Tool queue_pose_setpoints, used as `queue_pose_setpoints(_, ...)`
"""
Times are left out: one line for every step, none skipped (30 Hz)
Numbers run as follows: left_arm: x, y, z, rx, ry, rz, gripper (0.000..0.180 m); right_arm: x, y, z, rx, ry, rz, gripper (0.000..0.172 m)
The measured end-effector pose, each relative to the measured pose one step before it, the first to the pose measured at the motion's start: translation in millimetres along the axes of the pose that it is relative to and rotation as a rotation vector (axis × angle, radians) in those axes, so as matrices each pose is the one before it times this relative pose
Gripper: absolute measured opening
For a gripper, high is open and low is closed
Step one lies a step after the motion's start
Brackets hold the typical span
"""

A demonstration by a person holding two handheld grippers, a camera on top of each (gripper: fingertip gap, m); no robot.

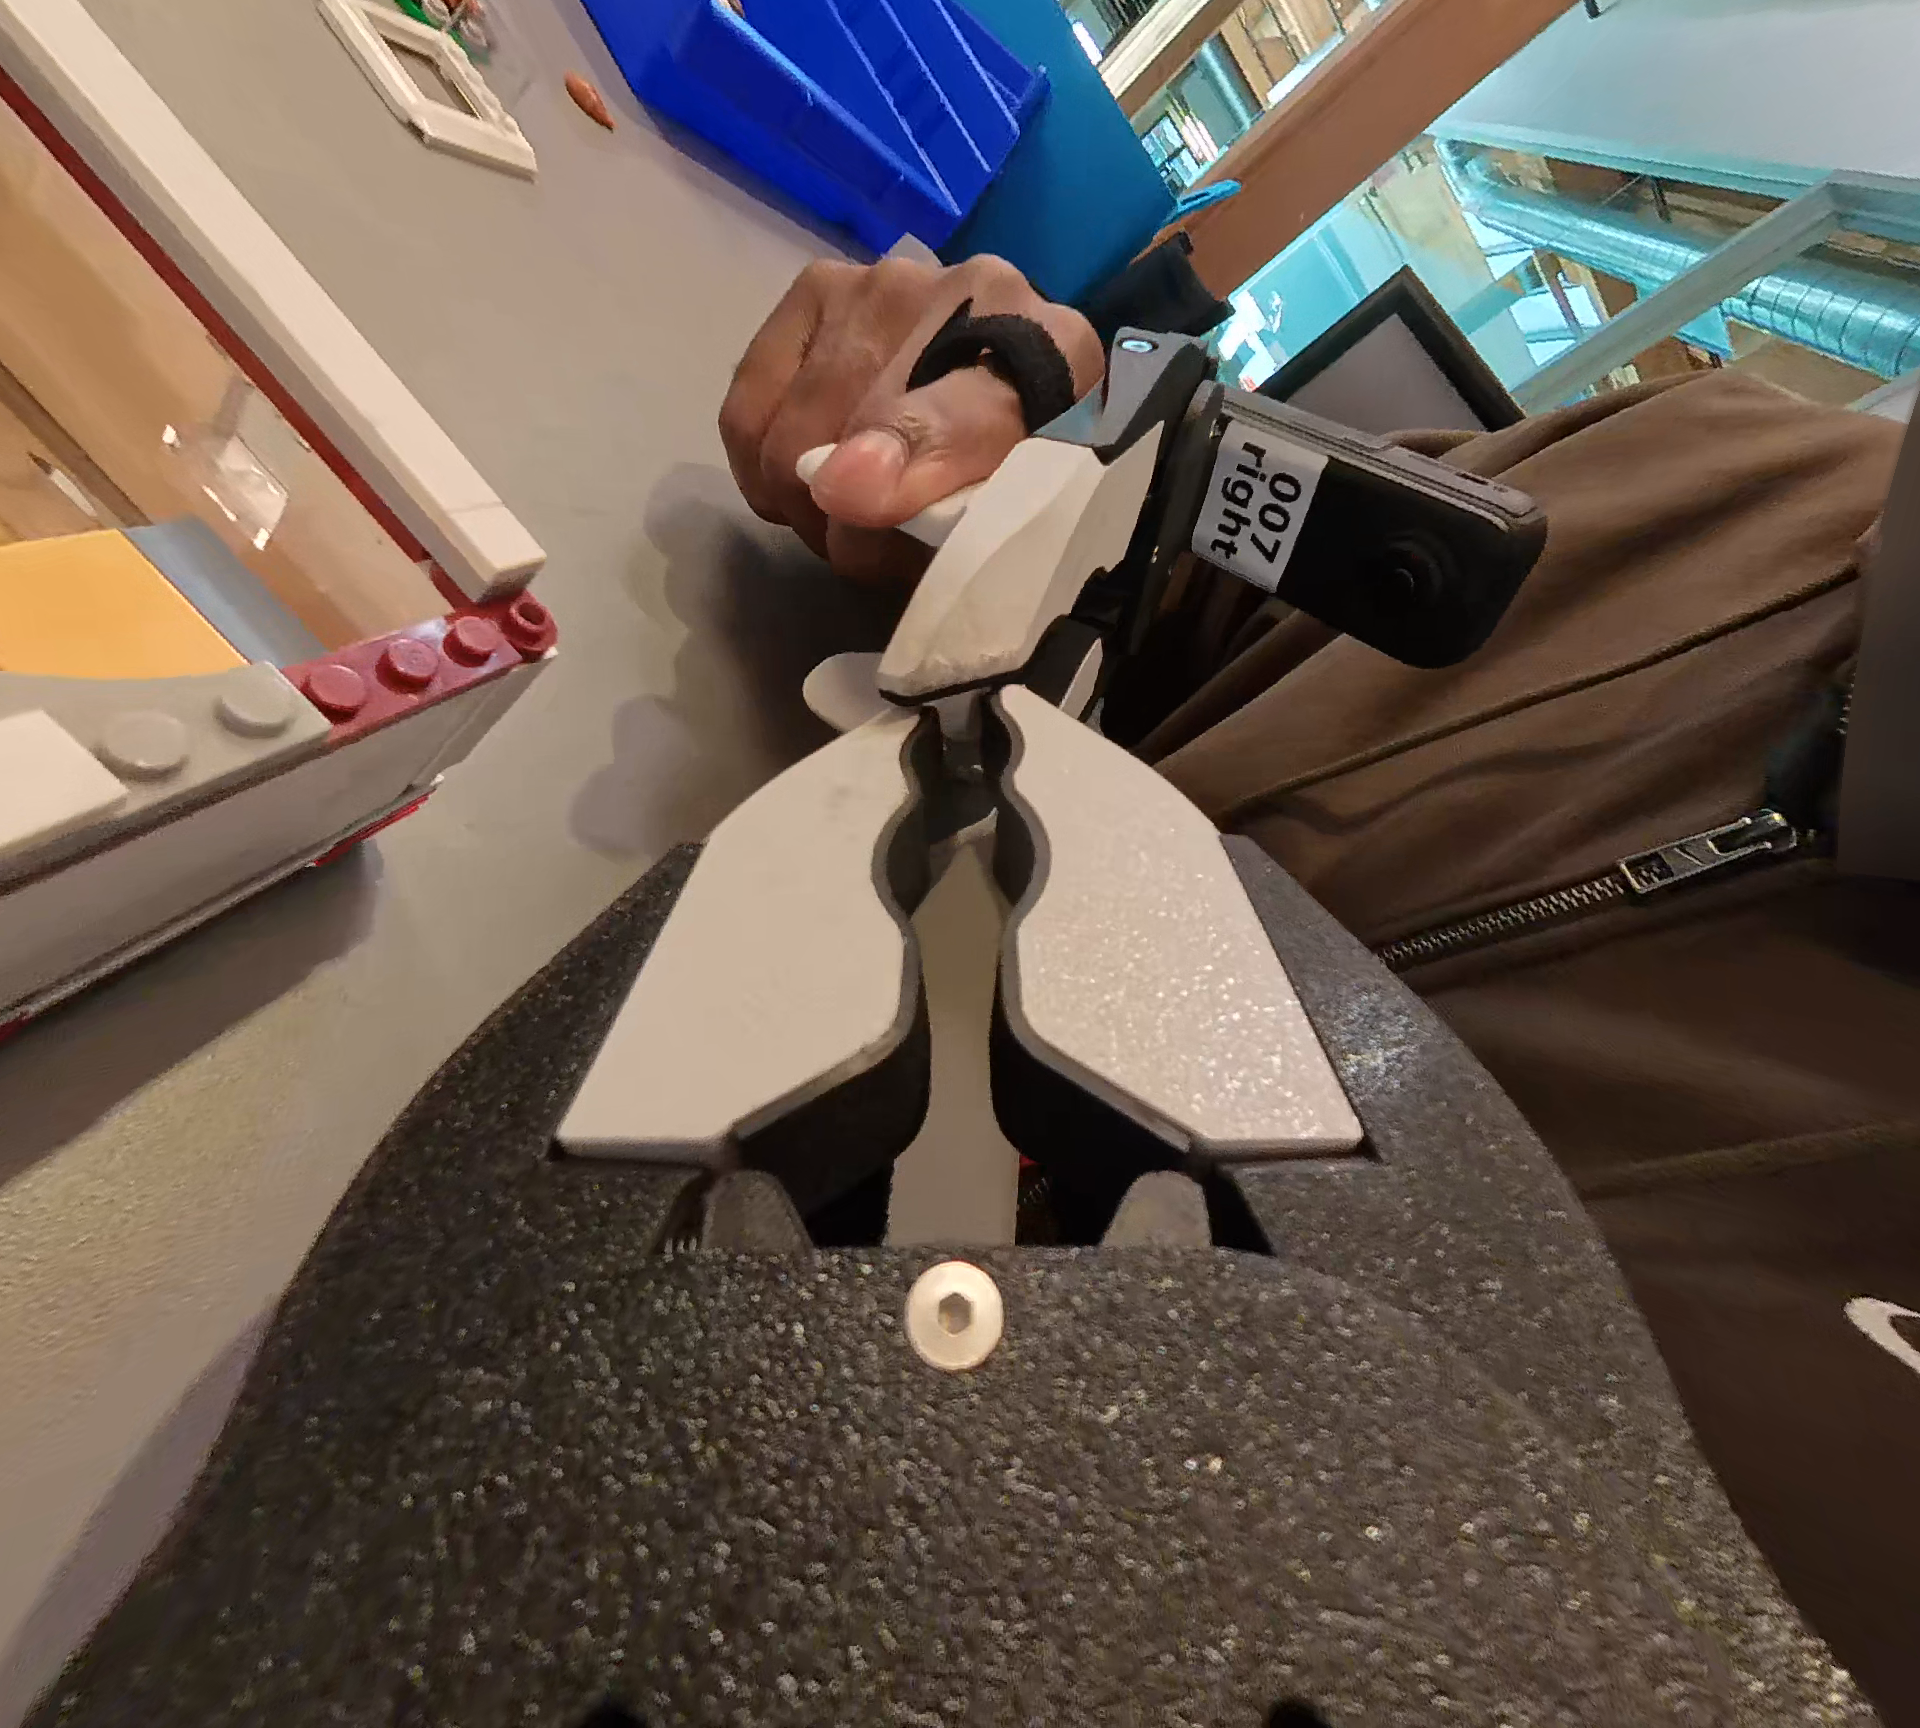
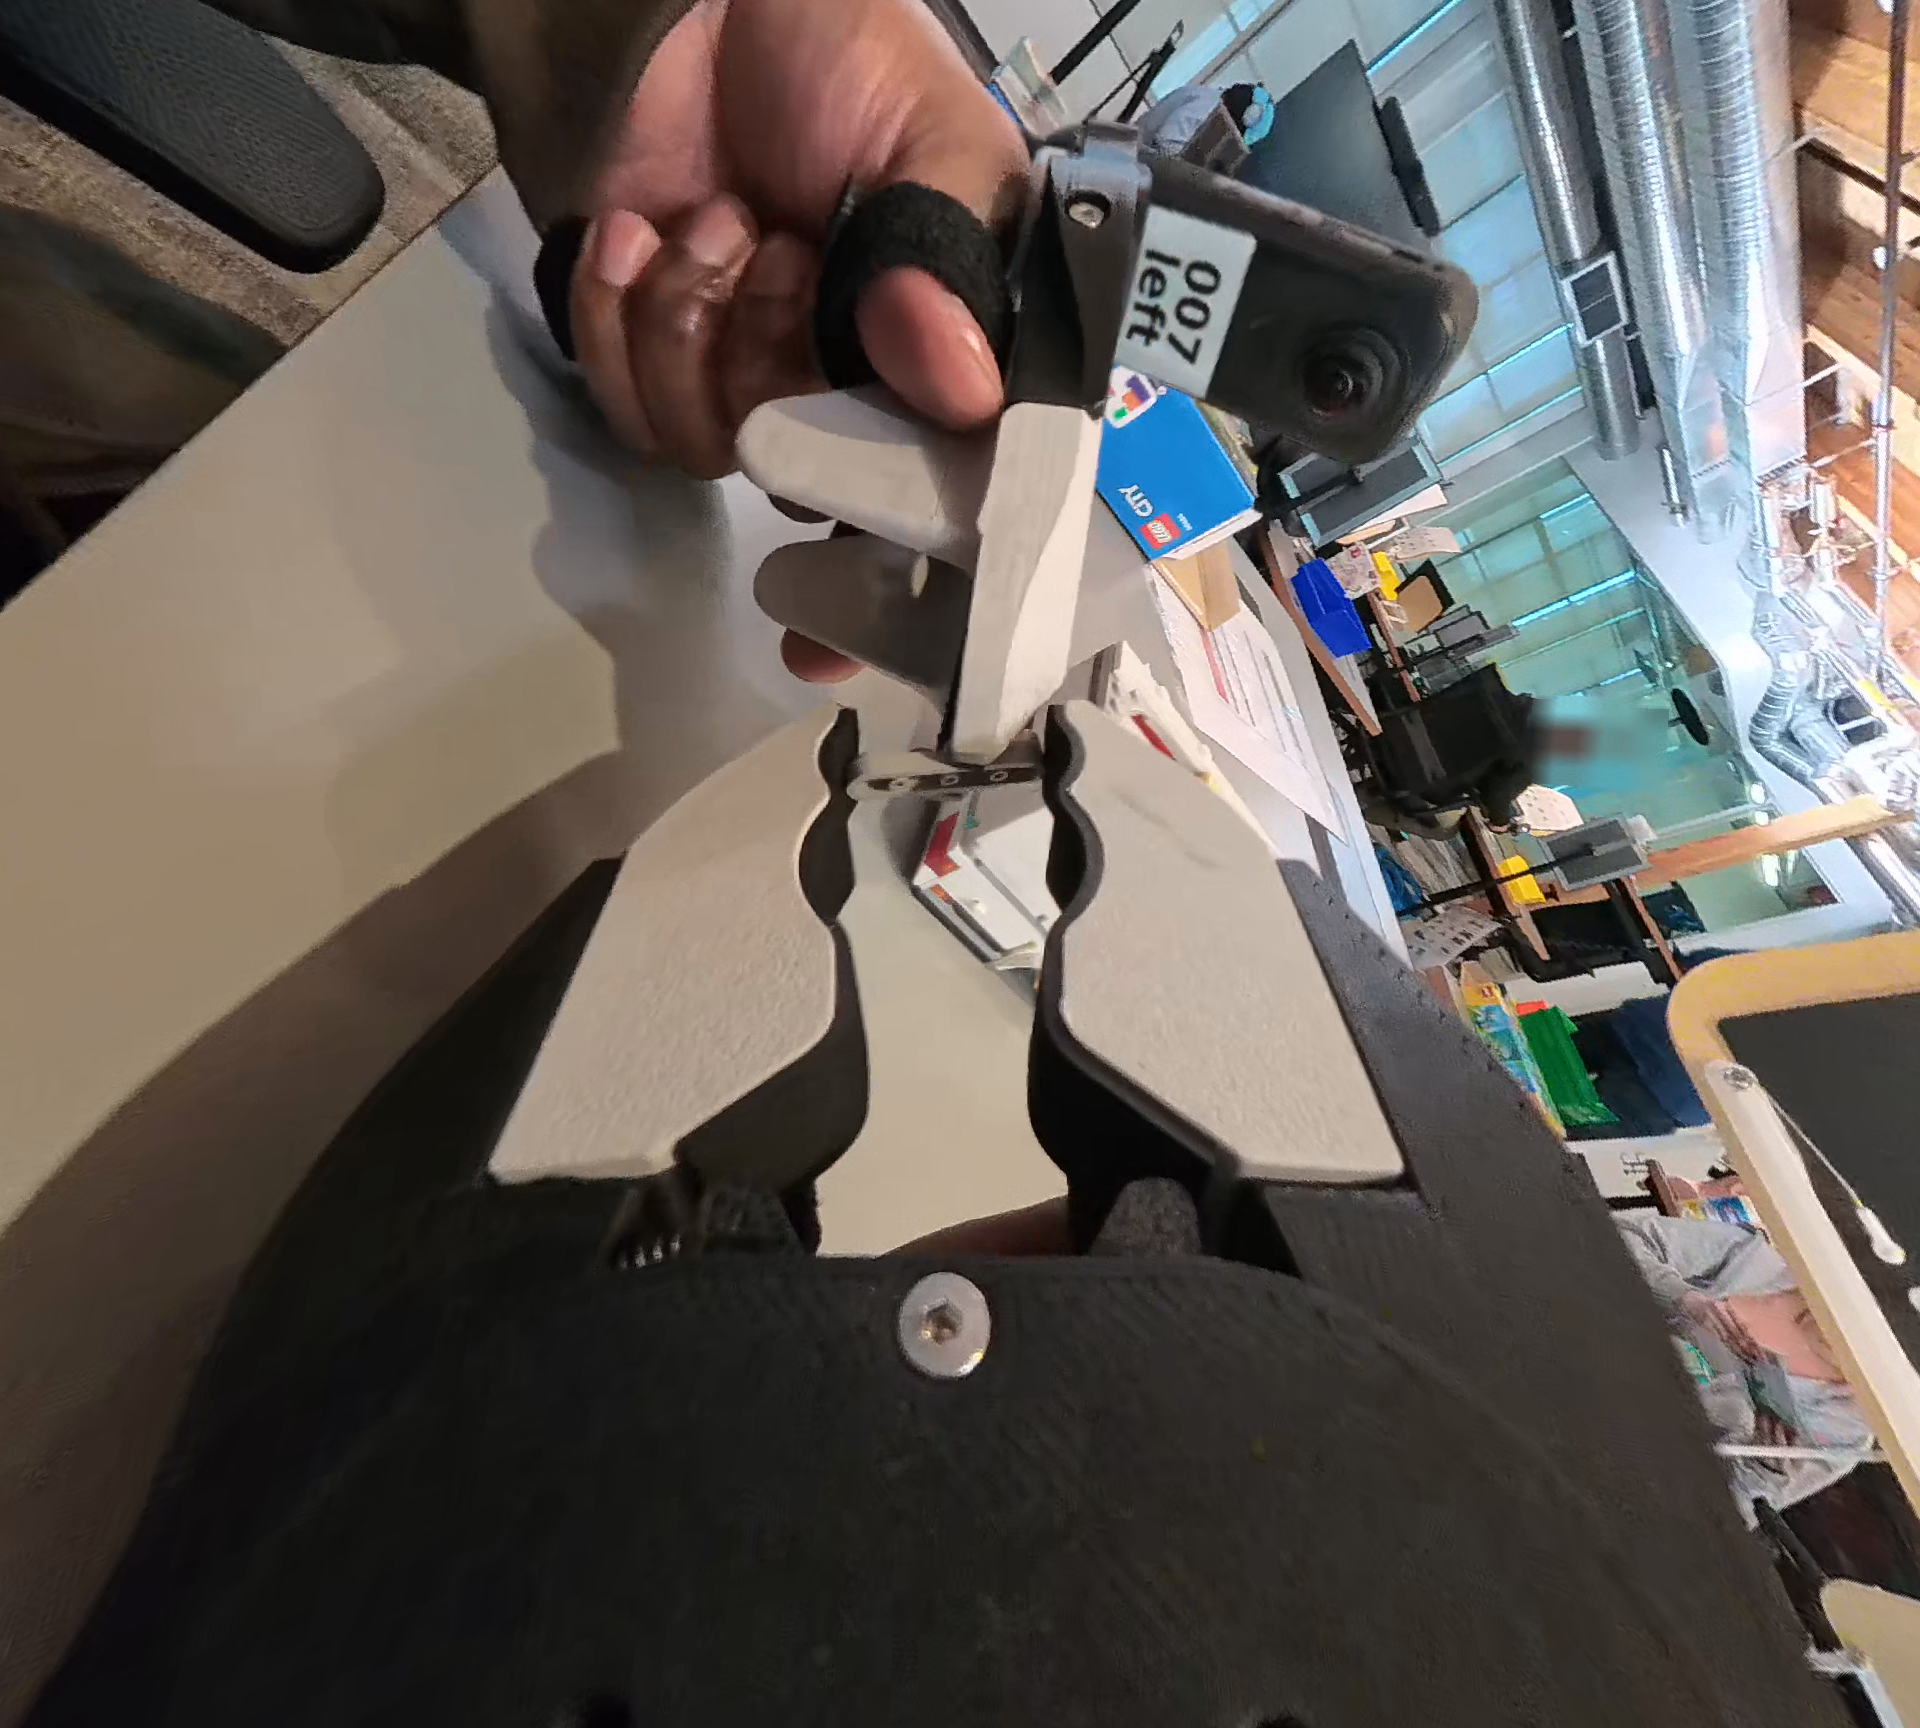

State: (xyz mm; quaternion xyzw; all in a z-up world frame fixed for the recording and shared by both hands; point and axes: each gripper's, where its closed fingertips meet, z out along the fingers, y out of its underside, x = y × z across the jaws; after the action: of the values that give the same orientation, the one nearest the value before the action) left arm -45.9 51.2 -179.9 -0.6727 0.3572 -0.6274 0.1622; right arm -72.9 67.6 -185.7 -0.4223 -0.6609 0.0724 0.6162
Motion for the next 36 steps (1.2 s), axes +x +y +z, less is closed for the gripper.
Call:
queue_pose_setpoints(-0.70, 0.90, 0.61, -0.0096, 0.0014, -0.0054, 0.008, -1.06, 0.89, -0.39, -0.0005, -0.0091, -0.0012, 0.035)
queue_pose_setpoints(-0.62, 1.15, 0.74, -0.0111, 0.0025, -0.0025, 0.007, -1.36, 0.81, -0.35, 0.0001, -0.0108, -0.0002, 0.035)
queue_pose_setpoints(-0.67, 0.97, 0.71, -0.0109, 0.0028, -0.0014, 0.007, -1.29, 0.93, -0.42, 0.0001, -0.0101, -0.0008, 0.034)
queue_pose_setpoints(-1.25, 0.80, 0.74, -0.0090, 0.0005, -0.0024, 0.007, -1.09, 1.43, -0.24, -0.0030, -0.0095, -0.0033, 0.034)
queue_pose_setpoints(-1.20, 0.67, 1.05, -0.0076, 0.0024, -0.0057, 0.007, -0.99, 1.58, -0.39, -0.0025, -0.0106, -0.0014, 0.034)
queue_pose_setpoints(-0.98, 0.42, 0.89, -0.0065, 0.0040, -0.0058, 0.007, -0.89, 1.35, -0.55, -0.0005, -0.0108, 0.0031, 0.034)
queue_pose_setpoints(-0.57, 0.35, 0.92, -0.0063, 0.0028, -0.0027, 0.007, -0.77, 1.03, -0.69, 0.0012, -0.0104, 0.0053, 0.034)
queue_pose_setpoints(-0.09, 0.17, 0.85, -0.0059, 0.0008, 0.0038, 0.007, -0.42, 0.52, -0.78, 0.0026, -0.0068, 0.0042, 0.034)
queue_pose_setpoints(-0.23, 0.33, 0.73, -0.0065, 0.0004, 0.0021, 0.007, -0.48, 0.63, -0.80, 0.0014, -0.0061, 0.0023, 0.034)
queue_pose_setpoints(-0.18, 0.45, 0.67, -0.0063, 0.0015, -0.0006, 0.007, -0.60, 0.62, -0.75, 0.0003, -0.0057, 0.0016, 0.034)
queue_pose_setpoints(0.06, 0.64, 0.48, -0.0067, 0.0029, -0.0003, 0.007, -0.69, 0.37, -0.82, 0.0016, -0.0054, 0.0014, 0.033)
queue_pose_setpoints(0.11, 0.71, 0.46, -0.0064, 0.0015, 0.0013, 0.007, -0.55, 0.38, -0.96, 0.0014, -0.0049, 0.0013, 0.033)
queue_pose_setpoints(0.20, 0.88, 0.41, -0.0073, 0.0026, 0.0010, 0.007, -0.77, 0.32, -1.06, 0.0025, -0.0055, 0.0015, 0.032)
queue_pose_setpoints(0.40, 1.03, 0.59, -0.0081, 0.0038, 0.0000, 0.007, -0.95, 0.14, -1.09, 0.0038, -0.0062, 0.0037, 0.031)
queue_pose_setpoints(0.19, 1.40, 0.99, -0.0105, 0.0026, 0.0001, 0.007, -1.41, -0.07, -0.80, 0.0043, -0.0084, 0.0059, 0.031)
queue_pose_setpoints(-0.53, 1.06, 0.87, -0.0093, -0.0014, -0.0018, 0.007, -1.31, 0.71, -0.38, 0.0004, -0.0053, 0.0021, 0.031)
queue_pose_setpoints(-0.73, 0.81, 0.73, -0.0087, -0.0024, -0.0016, 0.007, -1.01, 1.02, -0.41, -0.0018, -0.0034, -0.0037, 0.031)
queue_pose_setpoints(-0.32, 0.55, 0.36, -0.0074, 0.0000, -0.0004, 0.007, -0.37, 0.73, -0.45, -0.0019, -0.0032, -0.0024, 0.031)
queue_pose_setpoints(0.18, 0.79, 0.02, -0.0092, 0.0043, 0.0017, 0.007, -0.49, 0.45, -0.70, -0.0010, -0.0046, 0.0006, 0.030)
queue_pose_setpoints(-0.20, 1.73, -2.25, -0.0163, 0.0012, 0.0035, 0.005, 0.53, 3.89, -2.05, -0.0187, 0.0006, -0.0002, 0.021)
queue_pose_setpoints(-7.34, 1.63, -7.36, -0.0080, -0.0479, 0.0119, 0.000, 9.18, 6.44, -5.57, -0.0052, 0.0491, -0.0009, 0.004)
queue_pose_setpoints(-4.69, -0.14, -7.90, 0.0107, -0.0188, -0.0085, 0.000, 4.60, 5.51, -6.61, 0.0052, -0.0026, 0.0439, 0.003)
queue_pose_setpoints(-1.84, -2.19, -4.89, 0.0198, 0.0022, -0.0122, 0.000, 4.49, 2.12, -4.54, 0.0193, 0.0005, 0.0578, 0.003)
queue_pose_setpoints(-3.49, -1.37, -0.83, 0.0028, -0.0165, -0.0022, 0.000, 0.17, 1.47, -0.64, 0.0047, -0.0058, 0.0149, 0.004)
queue_pose_setpoints(-1.11, -0.10, 2.38, -0.0133, -0.0063, 0.0065, 0.000, -1.44, 2.67, 2.73, -0.0195, 0.0001, -0.0225, 0.004)
queue_pose_setpoints(1.96, -0.78, 3.74, -0.0105, 0.0080, 0.0124, 0.000, -2.36, 1.14, 3.20, -0.0159, -0.0006, -0.0254, 0.004)
queue_pose_setpoints(2.72, -2.67, 3.32, 0.0045, 0.0069, 0.0212, 0.000, -0.87, 0.13, 1.98, -0.0114, 0.0074, -0.0140, 0.004)
queue_pose_setpoints(1.22, -3.81, 2.11, 0.0167, -0.0035, 0.0131, 0.000, 2.45, 1.48, 0.61, -0.0170, 0.0256, -0.0097, 0.004)
queue_pose_setpoints(0.40, -2.88, 1.12, 0.0160, -0.0043, 0.0022, 0.000, 4.80, 3.00, -0.20, -0.0228, 0.0364, -0.0029, 0.004)
queue_pose_setpoints(0.20, -2.77, 0.51, 0.0219, -0.0070, 0.0084, 0.000, 4.34, 3.28, 0.11, -0.0239, 0.0267, 0.0105, 0.004)
queue_pose_setpoints(-1.79, -2.90, 0.02, 0.0284, -0.0292, 0.0119, 0.000, 3.78, 1.47, 0.22, -0.0149, 0.0219, 0.0197, 0.004)
queue_pose_setpoints(-3.05, -2.32, -0.14, 0.0219, -0.0436, 0.0177, 0.001, 0.67, -1.04, 0.32, -0.0032, -0.0003, 0.0182, 0.004)
queue_pose_setpoints(-2.61, -1.96, -0.20, 0.0160, -0.0470, 0.0279, 0.007, -0.72, -2.36, 0.31, 0.0040, -0.0088, 0.0124, 0.004)
queue_pose_setpoints(-1.79, -1.59, -0.30, 0.0107, -0.0451, 0.0318, 0.014, -0.05, -2.21, 0.30, 0.0042, -0.0039, 0.0102, 0.004)
queue_pose_setpoints(-1.12, -1.83, -0.18, 0.0107, -0.0407, 0.0345, 0.018, 0.63, -1.54, -0.03, 0.0035, -0.0017, 0.0151, 0.004)
queue_pose_setpoints(0.38, -1.98, 0.00, 0.0144, -0.0295, 0.0381, 0.022, 0.22, -2.11, -0.50, 0.0099, -0.0077, 0.0233, 0.004)
